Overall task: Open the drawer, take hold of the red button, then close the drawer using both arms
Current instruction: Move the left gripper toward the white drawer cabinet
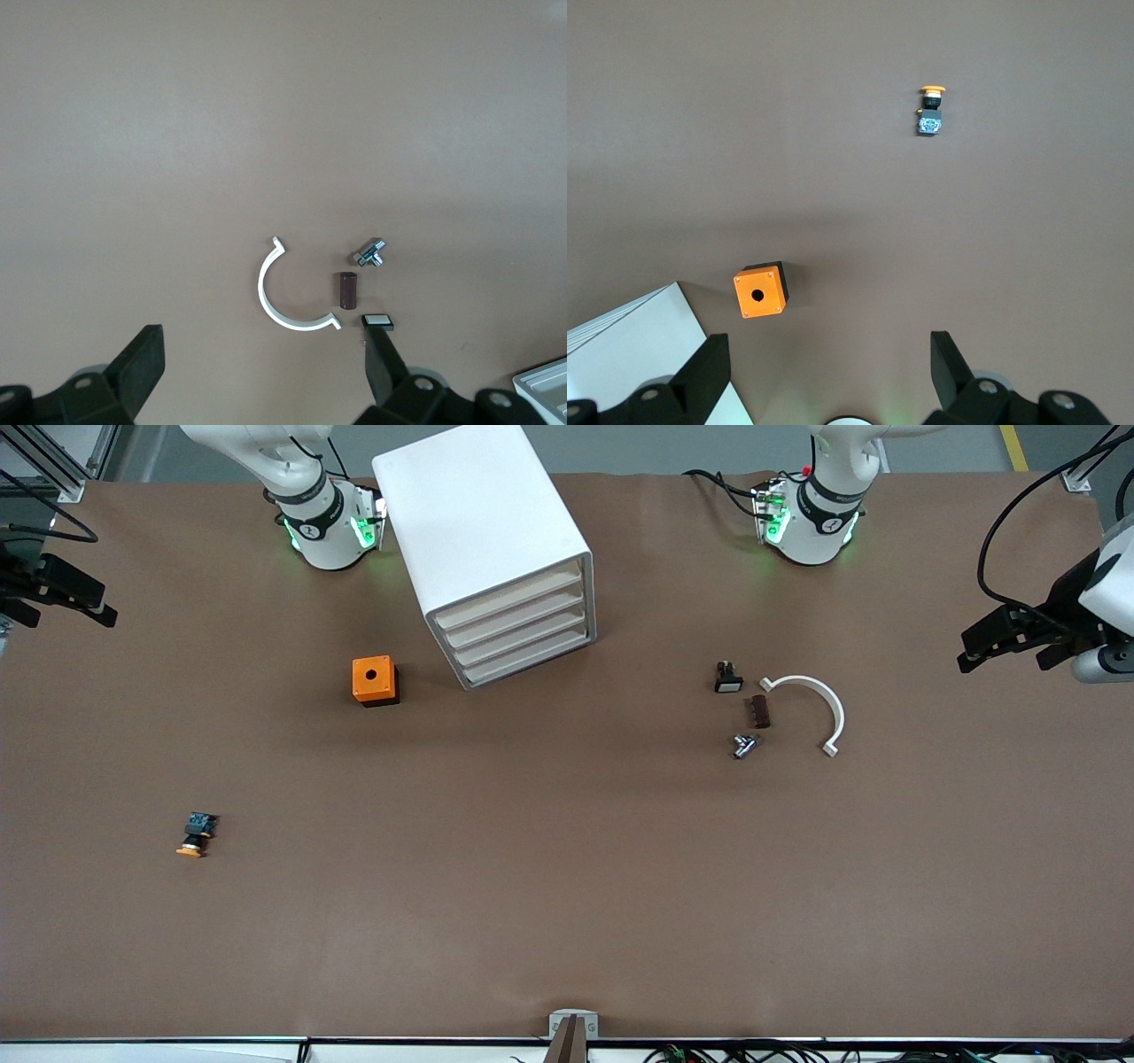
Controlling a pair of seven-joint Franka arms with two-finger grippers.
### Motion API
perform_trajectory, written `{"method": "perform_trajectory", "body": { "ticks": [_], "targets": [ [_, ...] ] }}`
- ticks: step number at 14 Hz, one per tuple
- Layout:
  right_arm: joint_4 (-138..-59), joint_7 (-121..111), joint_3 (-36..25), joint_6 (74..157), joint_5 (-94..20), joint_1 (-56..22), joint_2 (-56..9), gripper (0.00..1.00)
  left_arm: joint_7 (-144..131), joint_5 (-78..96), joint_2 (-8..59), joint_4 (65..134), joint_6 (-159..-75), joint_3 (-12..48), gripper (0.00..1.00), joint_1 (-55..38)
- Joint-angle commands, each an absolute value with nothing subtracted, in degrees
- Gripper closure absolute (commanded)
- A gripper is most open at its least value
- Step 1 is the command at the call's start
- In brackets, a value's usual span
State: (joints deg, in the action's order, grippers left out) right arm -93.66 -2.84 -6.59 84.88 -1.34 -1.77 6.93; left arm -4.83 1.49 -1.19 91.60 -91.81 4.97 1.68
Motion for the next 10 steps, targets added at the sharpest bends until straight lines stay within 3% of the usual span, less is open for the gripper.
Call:
{"method": "perform_trajectory", "body": {
  "ticks": [1,5,10],
  "targets": [
    [-95.0,-3.3,-6.8,85.6,-1.6,-2.1,8.4,0.0,-4.2,0.3,-0.9,90.6,-90.6,5.3,0.0,1.9],
    [-95.1,-3.3,-6.8,85.3,-1.5,-2.0,8.4,0.0,-4.8,0.5,-0.8,90.9,-88.6,5.1,0.0,2.1],
    [-95.1,-3.3,-6.8,84.9,-1.6,-2.0,8.3,0.0,-5.4,0.2,4.4,91.1,-88.0,5.1,0.0,2.4]
  ]
}}
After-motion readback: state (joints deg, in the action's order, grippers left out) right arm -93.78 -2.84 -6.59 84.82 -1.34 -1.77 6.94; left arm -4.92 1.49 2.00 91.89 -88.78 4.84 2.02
